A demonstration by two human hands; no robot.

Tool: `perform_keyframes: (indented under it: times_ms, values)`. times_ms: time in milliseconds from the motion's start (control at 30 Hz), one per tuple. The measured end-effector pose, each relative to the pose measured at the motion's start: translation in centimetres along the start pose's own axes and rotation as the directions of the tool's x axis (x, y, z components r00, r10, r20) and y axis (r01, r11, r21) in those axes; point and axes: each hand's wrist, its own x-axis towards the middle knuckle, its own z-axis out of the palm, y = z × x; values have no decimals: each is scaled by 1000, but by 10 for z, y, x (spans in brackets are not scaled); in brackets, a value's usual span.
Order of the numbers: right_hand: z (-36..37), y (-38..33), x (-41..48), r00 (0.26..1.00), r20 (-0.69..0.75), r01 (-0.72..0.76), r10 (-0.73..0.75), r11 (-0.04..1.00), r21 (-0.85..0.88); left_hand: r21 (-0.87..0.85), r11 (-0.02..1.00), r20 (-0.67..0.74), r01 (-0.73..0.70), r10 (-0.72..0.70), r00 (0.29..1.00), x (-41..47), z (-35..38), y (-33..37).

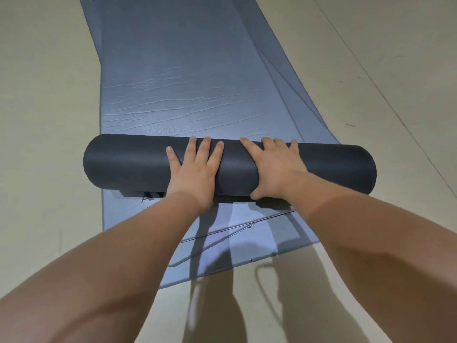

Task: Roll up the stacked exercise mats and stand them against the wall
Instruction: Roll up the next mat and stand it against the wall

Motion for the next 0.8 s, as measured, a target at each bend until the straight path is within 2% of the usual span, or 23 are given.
perform_keyframes:
  times_ms: [100,267,500,633,800]
  values:
    - [-4,-1,2,1000,11,14,-14,1000,-6,20,1000,-29,-2,3,1000,2,-1,-2]
    - [3,-18,-21,999,14,-43,43,999,1,51,998,-84,-21,26,996,-19,10,1]
    - [29,-58,-81,994,2,-114,114,993,19,-39,992,-143,-124,117,983,-68,21,-15]
    - [27,-69,-109,987,60,-149,146,988,47,-152,956,-86,-249,238,967,-82,17,-28]
    - [23,-102,-142,967,139,-242,212,936,257,-225,888,63,-401,424,904,-80,-18,-48]
